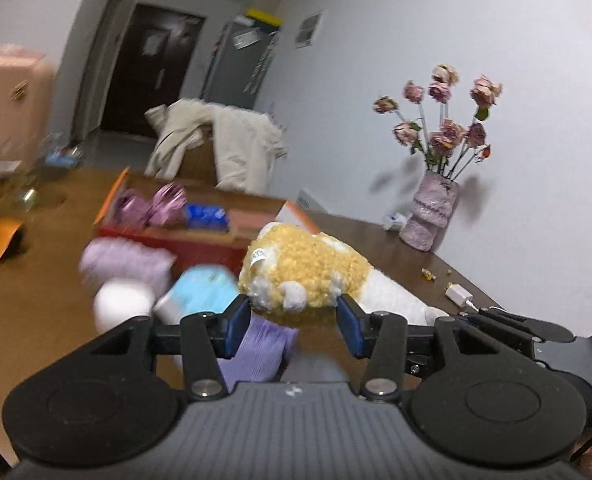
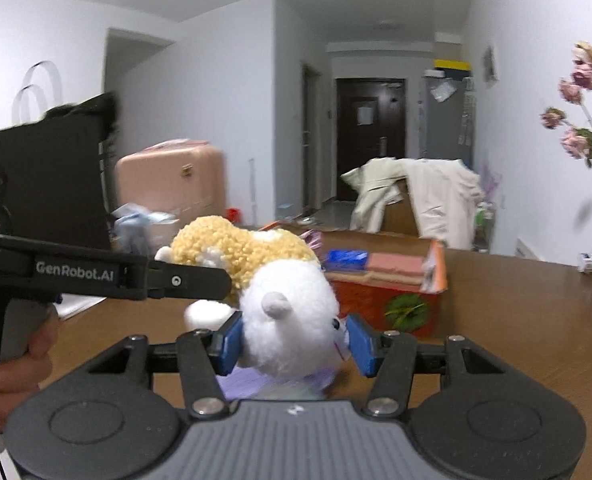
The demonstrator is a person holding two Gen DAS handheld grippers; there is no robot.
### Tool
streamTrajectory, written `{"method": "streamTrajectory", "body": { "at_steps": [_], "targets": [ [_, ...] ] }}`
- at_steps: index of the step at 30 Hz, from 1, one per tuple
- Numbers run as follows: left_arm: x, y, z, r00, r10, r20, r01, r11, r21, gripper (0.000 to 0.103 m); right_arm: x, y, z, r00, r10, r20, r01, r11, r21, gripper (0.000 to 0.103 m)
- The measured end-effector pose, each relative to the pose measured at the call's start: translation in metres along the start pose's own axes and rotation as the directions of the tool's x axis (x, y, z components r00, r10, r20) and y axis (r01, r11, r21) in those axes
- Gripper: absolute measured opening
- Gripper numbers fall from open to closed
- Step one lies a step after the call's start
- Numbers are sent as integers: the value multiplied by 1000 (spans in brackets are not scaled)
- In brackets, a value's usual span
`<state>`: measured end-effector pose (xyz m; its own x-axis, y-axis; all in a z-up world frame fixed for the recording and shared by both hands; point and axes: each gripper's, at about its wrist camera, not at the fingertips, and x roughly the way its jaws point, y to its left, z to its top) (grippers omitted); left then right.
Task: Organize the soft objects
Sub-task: 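Lower both tools onto the white-and-yellow plush sheep and close both grippers, then lift the plush sheep with both grippers off the table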
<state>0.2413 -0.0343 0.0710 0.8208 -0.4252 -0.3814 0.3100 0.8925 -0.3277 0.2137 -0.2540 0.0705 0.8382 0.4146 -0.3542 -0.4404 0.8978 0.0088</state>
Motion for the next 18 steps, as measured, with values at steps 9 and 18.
{"method": "streamTrajectory", "body": {
  "at_steps": [9, 18],
  "targets": [
    [-38, 30, -62, 992, 93, -89, -97, 995, -39, 49, 4, 61, -52, 989, 46, -141, -50, 998, -23, 54],
    [-52, 46, -89, 989, 116, -96, -119, 993, -23, 57, -1, 81, -70, 978, 33, -204, -46, 997, -57, 60]
  ]
}}
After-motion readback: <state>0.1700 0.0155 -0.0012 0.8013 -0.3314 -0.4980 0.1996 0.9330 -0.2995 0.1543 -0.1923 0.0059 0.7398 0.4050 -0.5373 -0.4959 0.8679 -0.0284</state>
